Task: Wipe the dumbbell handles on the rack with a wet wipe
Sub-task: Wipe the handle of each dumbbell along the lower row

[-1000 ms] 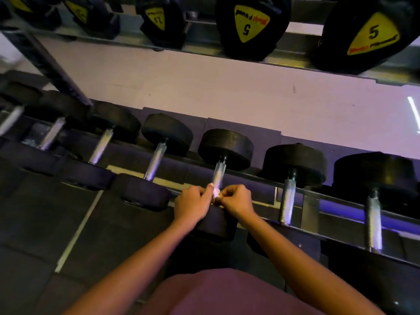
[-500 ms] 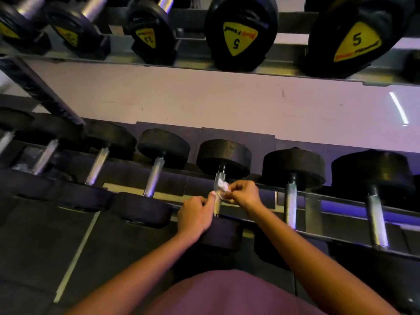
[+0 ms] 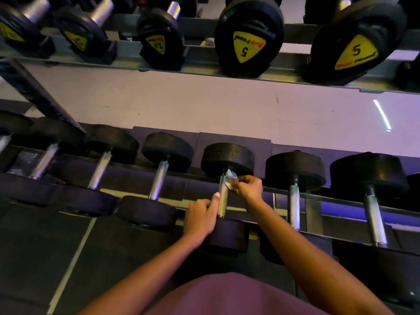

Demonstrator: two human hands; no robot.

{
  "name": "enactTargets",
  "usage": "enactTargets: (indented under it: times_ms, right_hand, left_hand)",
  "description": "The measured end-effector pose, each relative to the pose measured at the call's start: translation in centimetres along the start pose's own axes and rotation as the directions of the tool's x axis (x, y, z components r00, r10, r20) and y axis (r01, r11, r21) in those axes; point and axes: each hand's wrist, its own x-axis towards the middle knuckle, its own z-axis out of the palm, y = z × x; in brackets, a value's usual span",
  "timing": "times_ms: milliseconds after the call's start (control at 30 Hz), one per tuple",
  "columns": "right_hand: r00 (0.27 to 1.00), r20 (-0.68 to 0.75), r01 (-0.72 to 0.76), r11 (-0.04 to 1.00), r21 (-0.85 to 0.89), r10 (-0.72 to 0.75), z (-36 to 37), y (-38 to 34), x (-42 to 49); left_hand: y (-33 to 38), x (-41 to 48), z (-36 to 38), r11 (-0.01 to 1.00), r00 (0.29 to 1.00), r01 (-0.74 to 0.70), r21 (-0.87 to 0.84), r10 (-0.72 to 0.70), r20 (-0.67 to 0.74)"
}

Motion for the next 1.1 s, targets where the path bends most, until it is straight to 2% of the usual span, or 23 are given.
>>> enactTargets:
  times_ms: [67, 167, 300, 400, 500, 600, 700, 800, 900, 1033, 1100]
  right_hand:
    - [0.999, 0.032, -0.043, 0.998, 0.052, 0.041, 0.1, 0.0, 0.6]
    - [0.992, 0.111, -0.066, 0.997, 0.042, 0.061, -0.5, 0.6, -0.3]
    - [0.974, 0.220, -0.022, 0.982, -0.185, 0.063, -1.6, 2.0, -3.2]
    - [0.973, 0.225, 0.131, 0.917, -0.377, -0.046, -2.0, 2.6, -5.1]
    - [0.976, 0.179, 0.182, 0.905, -0.384, -0.120, -1.4, 1.7, -5.6]
    - [0.964, 0.070, 0.264, 0.886, -0.382, -0.257, 0.3, -0.3, -4.6]
    - [0.926, 0.056, 0.352, 0.802, -0.482, -0.372, 1.8, -2.1, -3.5]
    - [0.898, 0.139, 0.409, 0.677, -0.611, -0.417, 2.4, -2.2, -3.4]
    - [0.896, 0.249, 0.436, 0.612, -0.660, -0.369, 2.0, -1.8, -4.4]
    - [0.920, 0.318, 0.384, 0.677, -0.628, -0.227, 1.1, -0.6, -4.8]
    - [0.921, 0.323, 0.377, 0.703, -0.603, -0.216, 0.9, -0.3, -4.9]
  left_hand:
    - [-0.1, -0.1, 0.0, 1.000, 1.000, 0.004, -0.013, -0.004, 0.000]
    - [-0.2, 0.0, 0.1, 1.000, 1.000, 0.000, -0.021, 0.000, -0.002]
    - [-0.5, 0.4, 0.3, 0.999, 1.000, 0.006, -0.036, -0.006, -0.007]
    - [-0.5, 0.7, 0.5, 0.999, 1.000, 0.029, -0.043, -0.029, 0.005]
    - [-0.9, 1.2, 0.6, 0.996, 0.997, 0.080, -0.045, -0.081, -0.010]
    - [-1.4, 1.5, 0.6, 0.989, 0.995, 0.098, -0.112, -0.101, -0.023]
    - [-1.3, 1.1, 0.3, 0.984, 0.994, 0.090, -0.156, -0.097, -0.040]
    - [-1.3, 0.8, 0.2, 0.971, 0.992, 0.090, -0.220, -0.107, -0.067]
    - [-1.2, 0.6, 0.1, 0.966, 0.989, 0.083, -0.246, -0.110, -0.098]
    - [-1.1, 0.6, 0.0, 0.973, 0.989, 0.073, -0.217, -0.099, -0.108]
    - [-1.1, 0.6, 0.1, 0.976, 0.990, 0.072, -0.207, -0.095, -0.105]
